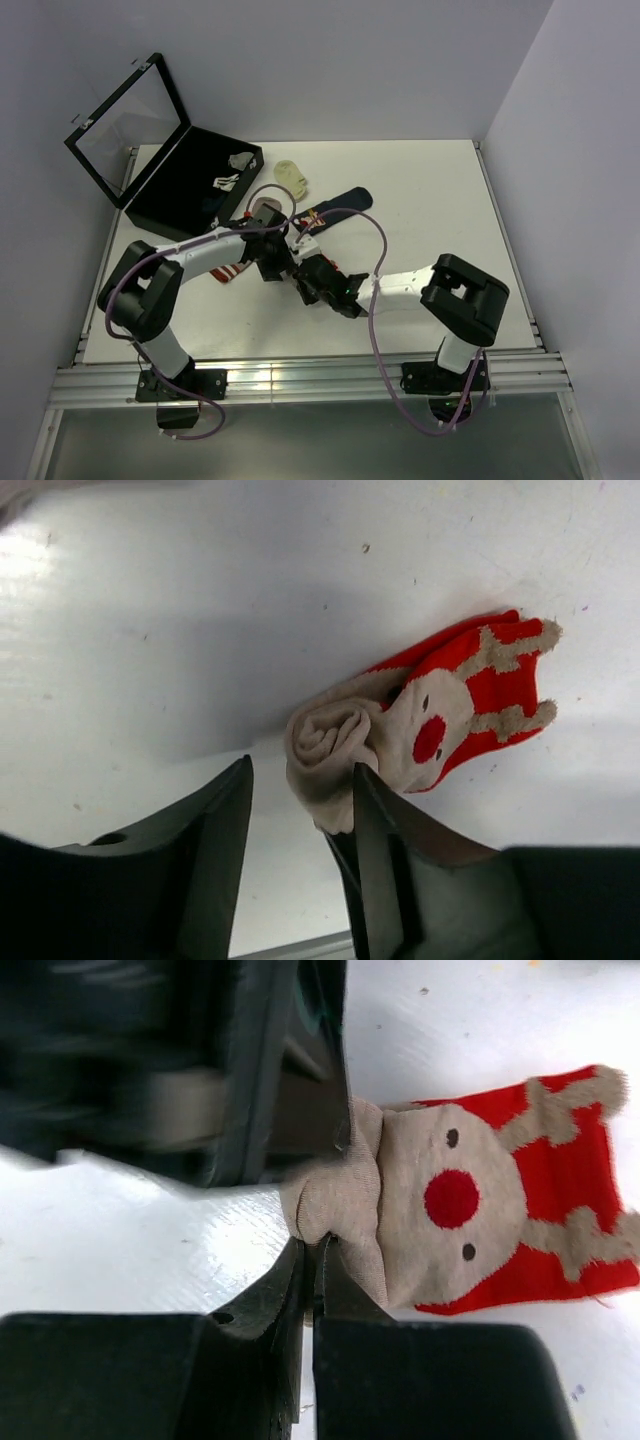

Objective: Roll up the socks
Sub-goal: Roll the sock at the center of the board.

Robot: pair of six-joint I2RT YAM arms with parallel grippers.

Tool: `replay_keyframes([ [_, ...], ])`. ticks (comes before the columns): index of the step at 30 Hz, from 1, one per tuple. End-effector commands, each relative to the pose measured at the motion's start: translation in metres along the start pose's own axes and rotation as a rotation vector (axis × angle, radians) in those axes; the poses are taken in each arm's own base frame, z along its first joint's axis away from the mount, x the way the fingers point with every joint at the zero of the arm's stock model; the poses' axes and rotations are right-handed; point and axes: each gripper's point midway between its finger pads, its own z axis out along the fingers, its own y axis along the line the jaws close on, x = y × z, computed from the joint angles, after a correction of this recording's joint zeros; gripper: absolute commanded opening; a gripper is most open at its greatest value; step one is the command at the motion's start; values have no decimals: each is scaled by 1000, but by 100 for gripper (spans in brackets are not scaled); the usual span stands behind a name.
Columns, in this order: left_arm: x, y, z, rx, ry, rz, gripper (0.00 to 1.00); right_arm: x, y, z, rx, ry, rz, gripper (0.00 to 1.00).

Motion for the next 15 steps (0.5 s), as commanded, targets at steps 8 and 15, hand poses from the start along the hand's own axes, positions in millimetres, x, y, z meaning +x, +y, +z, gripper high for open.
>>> replay_keyframes([
  [8,-23,-12,-38,143,-132,-140,64,34,13,-23,-452,216,363,0],
  [15,-13,-11,-45,247,-145,-141,64,30,5,-25,-635,280,624,0],
])
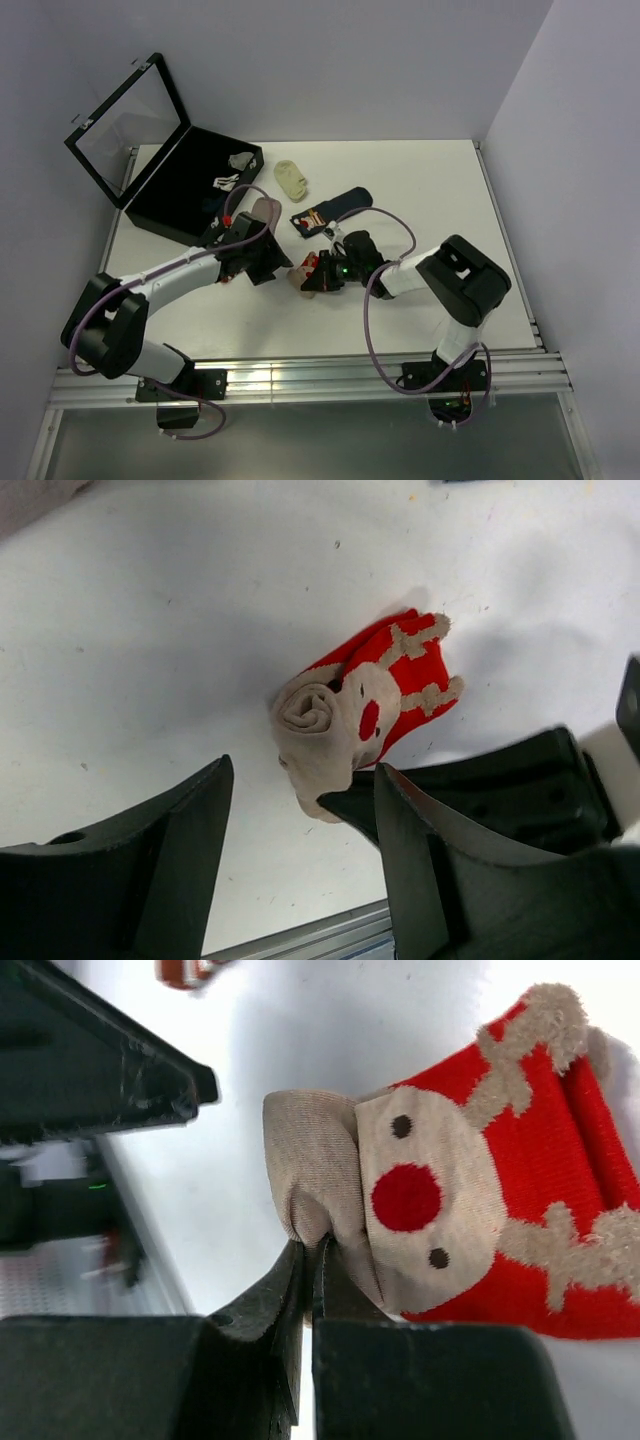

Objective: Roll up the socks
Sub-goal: Roll the sock at the center of the board.

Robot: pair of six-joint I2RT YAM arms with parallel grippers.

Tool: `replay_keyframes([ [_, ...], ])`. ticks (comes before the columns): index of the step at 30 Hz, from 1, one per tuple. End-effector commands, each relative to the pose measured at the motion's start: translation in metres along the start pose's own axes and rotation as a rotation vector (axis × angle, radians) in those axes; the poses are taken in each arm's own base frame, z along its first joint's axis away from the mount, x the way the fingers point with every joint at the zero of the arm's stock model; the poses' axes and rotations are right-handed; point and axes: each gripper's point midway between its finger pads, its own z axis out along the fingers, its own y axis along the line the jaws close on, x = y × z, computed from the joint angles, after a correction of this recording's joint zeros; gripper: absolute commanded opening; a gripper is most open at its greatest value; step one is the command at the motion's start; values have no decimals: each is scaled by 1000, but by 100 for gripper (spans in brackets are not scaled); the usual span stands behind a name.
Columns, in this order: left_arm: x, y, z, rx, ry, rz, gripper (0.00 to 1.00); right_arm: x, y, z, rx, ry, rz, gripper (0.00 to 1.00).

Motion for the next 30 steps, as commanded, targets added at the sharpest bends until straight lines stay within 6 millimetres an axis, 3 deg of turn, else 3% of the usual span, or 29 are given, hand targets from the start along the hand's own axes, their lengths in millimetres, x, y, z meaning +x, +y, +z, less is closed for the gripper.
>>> replay_keyframes([
  [1,0,-13,-4,108,-21,-18,63,29,3,-8,-137,133,186,0],
  [14,17,-16,15,139,-4,1,54,31,-23,-1,-151,195,388,0],
  [27,35,16,45,3,63,8,46,29,-38,3,-115,194,449,0],
  [30,36,23,50,-40,73,18,39,22,-40,3,-85,174,409,4],
])
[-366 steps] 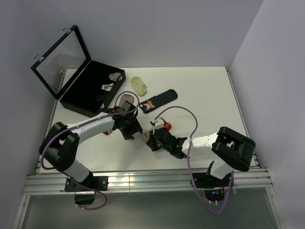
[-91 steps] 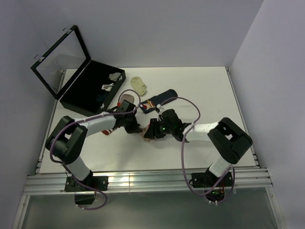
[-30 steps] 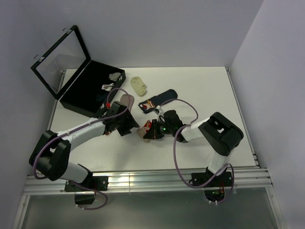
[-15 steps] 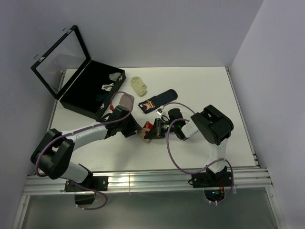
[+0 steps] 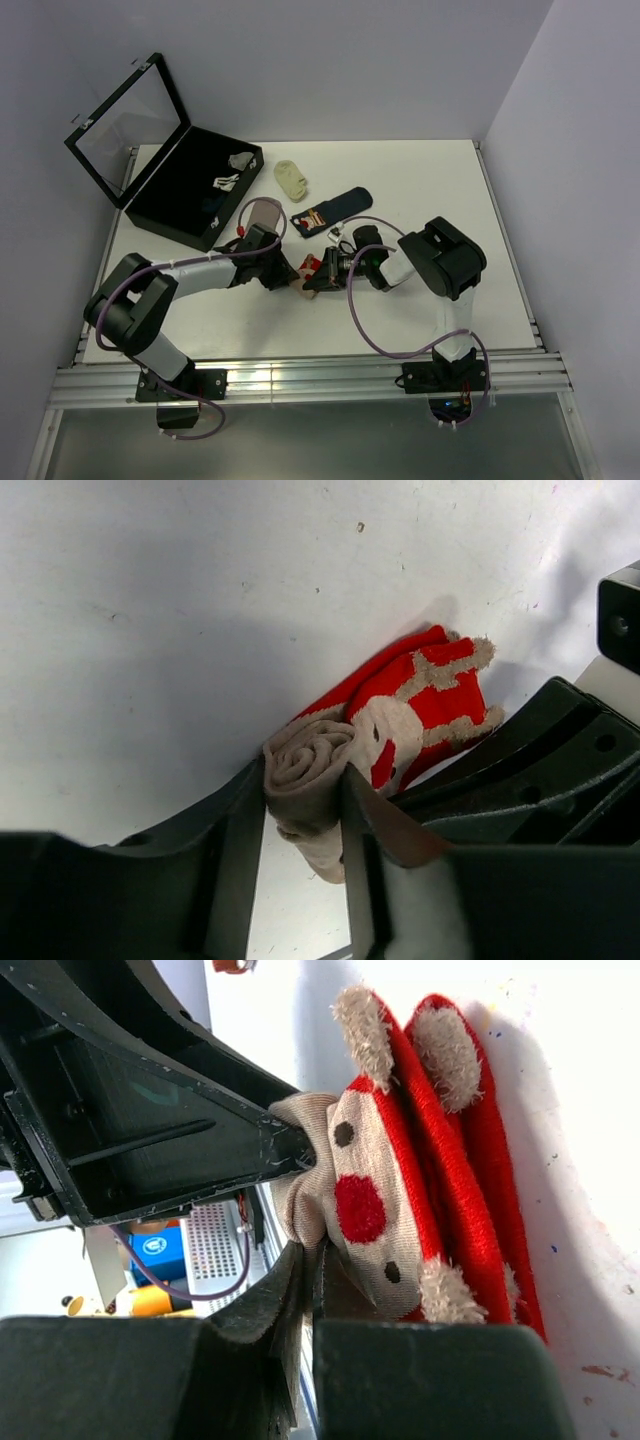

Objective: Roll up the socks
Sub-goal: Roll the sock at the center of the board.

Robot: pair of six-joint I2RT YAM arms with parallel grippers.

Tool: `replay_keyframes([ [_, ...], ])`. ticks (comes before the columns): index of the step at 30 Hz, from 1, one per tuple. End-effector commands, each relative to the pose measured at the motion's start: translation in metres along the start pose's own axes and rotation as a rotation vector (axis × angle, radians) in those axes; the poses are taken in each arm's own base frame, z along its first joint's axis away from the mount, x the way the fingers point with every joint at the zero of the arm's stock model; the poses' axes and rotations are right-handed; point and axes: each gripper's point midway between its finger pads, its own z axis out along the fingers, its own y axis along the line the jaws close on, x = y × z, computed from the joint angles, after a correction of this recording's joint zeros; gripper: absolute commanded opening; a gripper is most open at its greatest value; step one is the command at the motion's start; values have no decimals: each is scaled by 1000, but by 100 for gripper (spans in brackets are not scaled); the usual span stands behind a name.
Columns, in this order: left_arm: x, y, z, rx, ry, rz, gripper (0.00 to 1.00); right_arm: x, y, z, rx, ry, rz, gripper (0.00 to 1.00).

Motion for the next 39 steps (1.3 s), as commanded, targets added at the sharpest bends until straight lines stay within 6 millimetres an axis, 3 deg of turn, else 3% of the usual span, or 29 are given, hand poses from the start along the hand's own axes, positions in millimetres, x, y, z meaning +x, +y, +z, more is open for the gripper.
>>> replay_keyframes([
  [1,7,16,8,-79,29,20,38,9,-41,-4,184,-3,57,6],
  [6,8,24,11,-140,45,43,19,-5,-32,-8,261,-43,-73,19],
  [7,8,24,11,-149,47,47,18,-4,-32,-10,288,-41,-81,25],
  [11,3,25,7,-218,45,90,16,-15,-13,-18,368,-94,-238,35],
  [12,2,25,5,-224,50,105,15,-13,-17,-21,436,-103,-257,36],
  [13,-1,18,4,-216,46,113,15,-19,-5,-24,451,-134,-300,39],
  [15,0,19,2,-234,60,132,15,-26,-9,-34,566,-186,-367,43],
  [16,-4,13,1,-229,57,139,15,-27,4,-33,586,-214,-423,46],
  [23,-7,8,4,-249,74,179,15,-33,36,-38,793,-360,-717,50],
  [27,-8,5,6,-249,78,197,15,-28,48,-27,810,-357,-814,50],
  [34,-8,3,7,-252,81,203,16,-17,41,1,856,-289,-926,49],
  [39,-7,4,7,-257,86,202,16,-9,30,10,887,-240,-977,46],
])
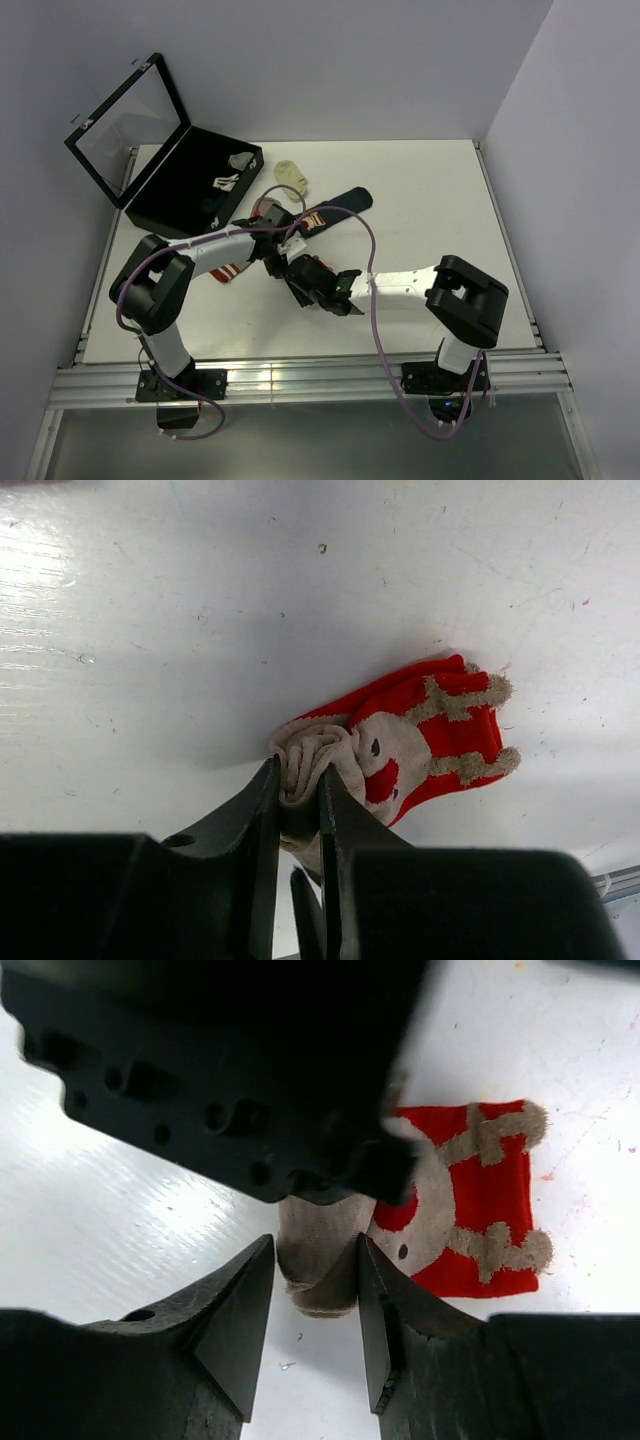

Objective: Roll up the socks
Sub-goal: Roll the sock at the center of the board.

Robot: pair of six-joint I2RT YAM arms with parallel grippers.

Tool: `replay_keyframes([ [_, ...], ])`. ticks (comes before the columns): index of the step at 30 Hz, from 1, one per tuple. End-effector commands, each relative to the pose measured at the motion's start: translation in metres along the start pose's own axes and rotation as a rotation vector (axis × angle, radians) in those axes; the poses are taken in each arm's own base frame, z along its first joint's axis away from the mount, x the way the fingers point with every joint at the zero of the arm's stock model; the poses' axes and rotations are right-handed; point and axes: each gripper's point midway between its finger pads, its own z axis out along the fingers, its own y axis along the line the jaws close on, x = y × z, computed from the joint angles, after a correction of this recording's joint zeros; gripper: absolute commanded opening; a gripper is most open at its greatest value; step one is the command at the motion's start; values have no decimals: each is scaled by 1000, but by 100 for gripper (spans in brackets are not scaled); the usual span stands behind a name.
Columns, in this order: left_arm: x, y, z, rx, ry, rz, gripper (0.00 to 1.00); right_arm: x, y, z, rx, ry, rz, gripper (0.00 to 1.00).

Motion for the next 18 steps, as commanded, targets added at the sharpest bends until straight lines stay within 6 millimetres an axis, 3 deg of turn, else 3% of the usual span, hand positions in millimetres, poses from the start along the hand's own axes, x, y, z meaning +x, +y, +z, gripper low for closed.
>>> replay_keyframes([
  [1,1,13,5,-67,2,35,16,-10,2,5,41,-26,-64,45],
  [5,2,12,6,-63,9,31,16,4,-1,14,78,5,-87,42],
  [7,2,9,3,-52,4,31,17,15,-4,17,90,29,-94,31],
  [8,1,8,2,-45,3,35,21,19,-5,17,92,34,-87,25],
  [9,1,7,2,-34,-3,39,25,19,-4,18,82,18,-78,11],
  [11,-2,2,-4,-5,-23,43,36,23,0,18,45,30,-53,1],
  [15,-11,-2,-17,28,-70,28,52,34,6,14,-80,46,44,0],
  [18,-18,-5,-27,62,-101,-1,63,30,12,7,-203,32,143,0],
])
